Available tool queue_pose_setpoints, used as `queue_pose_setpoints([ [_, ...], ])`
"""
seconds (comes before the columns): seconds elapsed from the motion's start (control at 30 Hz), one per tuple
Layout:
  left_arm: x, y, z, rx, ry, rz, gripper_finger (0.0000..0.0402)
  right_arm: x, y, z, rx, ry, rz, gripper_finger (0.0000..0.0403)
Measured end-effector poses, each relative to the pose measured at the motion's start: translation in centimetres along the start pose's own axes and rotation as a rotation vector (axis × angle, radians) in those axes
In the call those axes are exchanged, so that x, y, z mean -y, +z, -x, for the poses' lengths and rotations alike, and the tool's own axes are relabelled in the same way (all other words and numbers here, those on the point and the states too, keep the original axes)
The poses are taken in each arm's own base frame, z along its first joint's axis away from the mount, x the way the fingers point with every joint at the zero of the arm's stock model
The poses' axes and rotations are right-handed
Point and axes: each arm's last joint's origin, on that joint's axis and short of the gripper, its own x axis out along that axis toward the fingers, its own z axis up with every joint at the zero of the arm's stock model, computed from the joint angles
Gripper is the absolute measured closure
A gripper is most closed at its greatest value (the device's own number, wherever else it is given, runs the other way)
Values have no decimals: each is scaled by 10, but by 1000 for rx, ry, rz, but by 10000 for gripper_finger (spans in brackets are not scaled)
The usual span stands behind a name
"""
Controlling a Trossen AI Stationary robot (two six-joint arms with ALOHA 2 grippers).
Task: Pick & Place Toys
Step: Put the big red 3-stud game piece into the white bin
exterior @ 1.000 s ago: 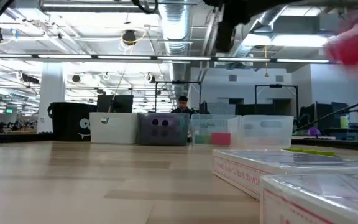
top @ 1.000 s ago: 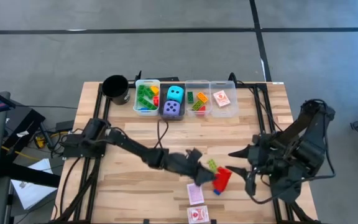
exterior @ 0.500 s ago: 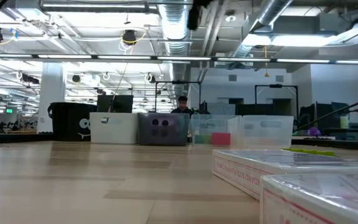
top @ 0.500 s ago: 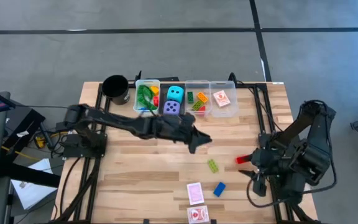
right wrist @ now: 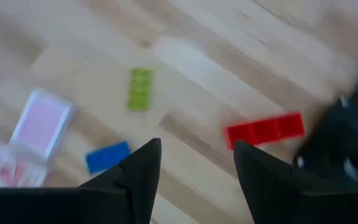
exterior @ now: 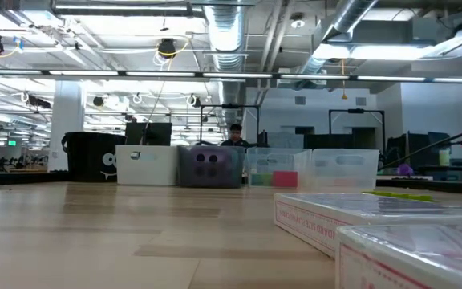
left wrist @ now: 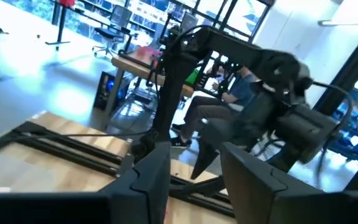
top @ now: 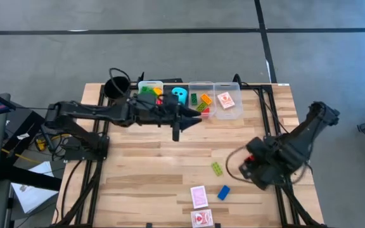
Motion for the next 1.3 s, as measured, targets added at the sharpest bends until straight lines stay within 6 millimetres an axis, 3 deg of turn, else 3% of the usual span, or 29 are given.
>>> queue_pose_setpoints([
  [0.17,-6,9,11,-8,29,-18,253,6,8,-30,-91,-147,-248,205],
  [0.33,-11,8,12,-36,56,-20,246,11,9,-51,-195,-249,-344,205],
  [0.57,-11,7,12,-45,58,-21,248,17,4,-70,-218,-289,-158,205],
  [0.7,-11,7,12,-45,58,-21,249,24,-1,-87,-234,-343,-152,205],
  [0.93,-11,7,12,-45,59,-21,246,26,-16,-119,-265,-197,-124,205],
  [1.3,-15,9,12,-40,70,-20,247,32,-17,-126,-298,-220,-10,205],
])
